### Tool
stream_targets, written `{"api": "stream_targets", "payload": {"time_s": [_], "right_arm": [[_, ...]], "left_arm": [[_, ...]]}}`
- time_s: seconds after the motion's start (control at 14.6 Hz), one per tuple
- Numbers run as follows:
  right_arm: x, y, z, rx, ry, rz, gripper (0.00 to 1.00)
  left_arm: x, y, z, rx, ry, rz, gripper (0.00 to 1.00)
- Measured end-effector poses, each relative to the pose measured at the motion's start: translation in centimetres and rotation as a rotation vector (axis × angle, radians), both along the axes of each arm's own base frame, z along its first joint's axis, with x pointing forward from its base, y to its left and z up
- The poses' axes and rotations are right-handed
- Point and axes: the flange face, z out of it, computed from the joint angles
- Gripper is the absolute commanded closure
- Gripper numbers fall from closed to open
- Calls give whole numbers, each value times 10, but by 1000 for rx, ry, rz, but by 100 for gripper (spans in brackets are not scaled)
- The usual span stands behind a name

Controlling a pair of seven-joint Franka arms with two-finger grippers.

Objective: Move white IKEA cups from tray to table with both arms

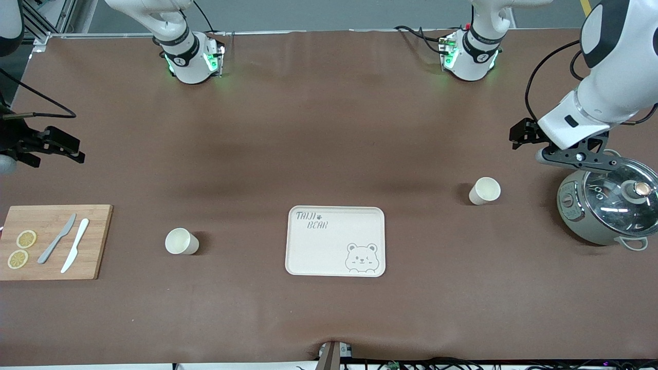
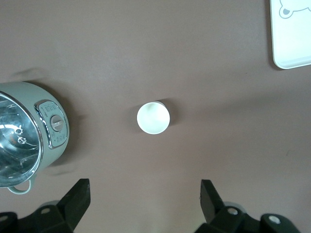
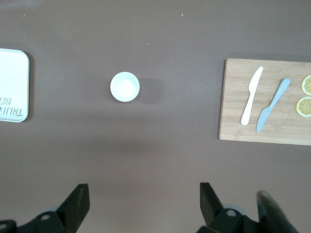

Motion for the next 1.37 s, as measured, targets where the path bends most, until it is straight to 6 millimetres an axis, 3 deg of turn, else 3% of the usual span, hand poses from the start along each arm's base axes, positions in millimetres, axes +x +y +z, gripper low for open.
{"api": "stream_targets", "payload": {"time_s": [0.82,1.37], "right_arm": [[5,0,-9,-16,12,3,0],[5,2,-10,-16,14,7,0]], "left_arm": [[1,2,6,-13,-11,15,0],[7,15,32,-21,-62,42,0]]}}
